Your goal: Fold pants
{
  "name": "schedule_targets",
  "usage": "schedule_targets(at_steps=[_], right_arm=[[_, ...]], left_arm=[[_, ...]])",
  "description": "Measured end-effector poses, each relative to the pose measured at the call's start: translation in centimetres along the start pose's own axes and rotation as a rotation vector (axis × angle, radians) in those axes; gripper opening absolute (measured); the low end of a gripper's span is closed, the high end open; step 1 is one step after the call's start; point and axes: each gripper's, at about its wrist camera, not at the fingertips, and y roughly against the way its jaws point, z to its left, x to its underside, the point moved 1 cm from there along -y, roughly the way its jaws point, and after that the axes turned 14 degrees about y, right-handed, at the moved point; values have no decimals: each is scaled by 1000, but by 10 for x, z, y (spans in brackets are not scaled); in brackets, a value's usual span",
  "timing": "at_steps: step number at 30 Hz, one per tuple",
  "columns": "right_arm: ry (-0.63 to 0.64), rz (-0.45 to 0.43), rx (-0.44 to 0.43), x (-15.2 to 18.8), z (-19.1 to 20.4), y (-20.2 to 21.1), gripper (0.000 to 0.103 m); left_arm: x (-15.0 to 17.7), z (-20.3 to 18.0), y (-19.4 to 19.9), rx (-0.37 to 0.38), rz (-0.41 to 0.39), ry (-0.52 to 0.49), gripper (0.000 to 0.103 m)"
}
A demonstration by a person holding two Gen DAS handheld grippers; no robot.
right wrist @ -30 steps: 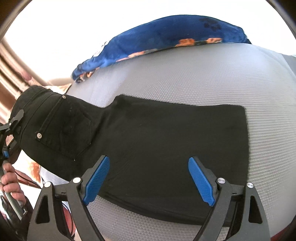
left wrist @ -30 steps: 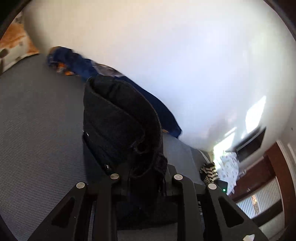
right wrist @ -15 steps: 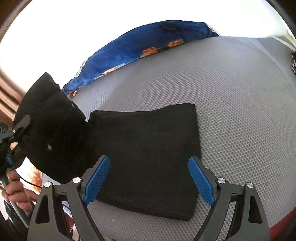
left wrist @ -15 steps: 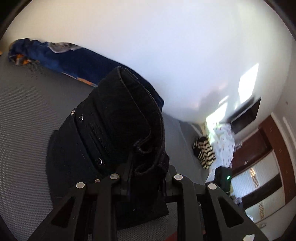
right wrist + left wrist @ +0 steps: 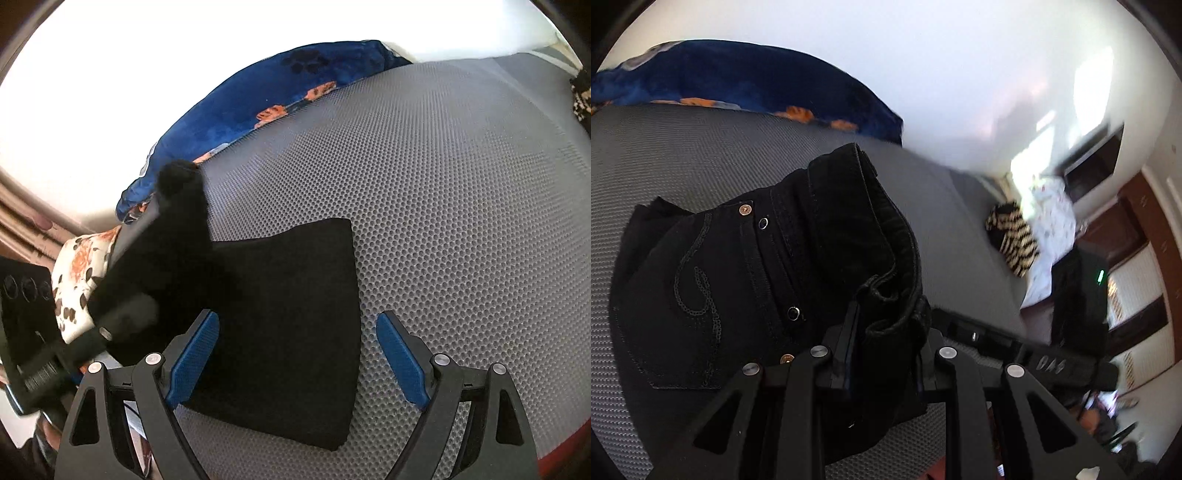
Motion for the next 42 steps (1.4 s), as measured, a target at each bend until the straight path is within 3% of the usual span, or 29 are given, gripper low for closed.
schedule_targets(at_steps=[6,11,16,18,20,23,28,32,36,42], right_arm=[[-8,6,-21,-2,-8,-6,87],[-29,32,-82,-2,-16,-14,87],[-53,57,-128,-4,-21,-24,87],[-55,59,-140,-4,-22,-27,87],[-55,67,-154,-5,-23,-29,87],[-54,66,-174,-6,-25,-30,87],[-43,84,-207,-8,-28,-38,83],[-36,112,-234,-11,-30,-51,66],[-20,128,-231,-14,-30,-63,56],[62,129,-269,-23,-17,-73,44]], left_arm=[[27,-9,-42,-97,41,-65,21],[40,-13,-51,-157,50,-130,26],[44,-20,-48,-153,53,-165,39],[46,-23,-43,-134,66,-166,54],[47,-25,-30,-90,60,-167,57],[45,-22,-4,-94,18,-174,65],[25,20,46,-176,-97,-66,69],[4,76,79,-291,-178,64,69],[-3,117,90,-352,-193,158,69],[-2,154,85,-339,-148,276,69]])
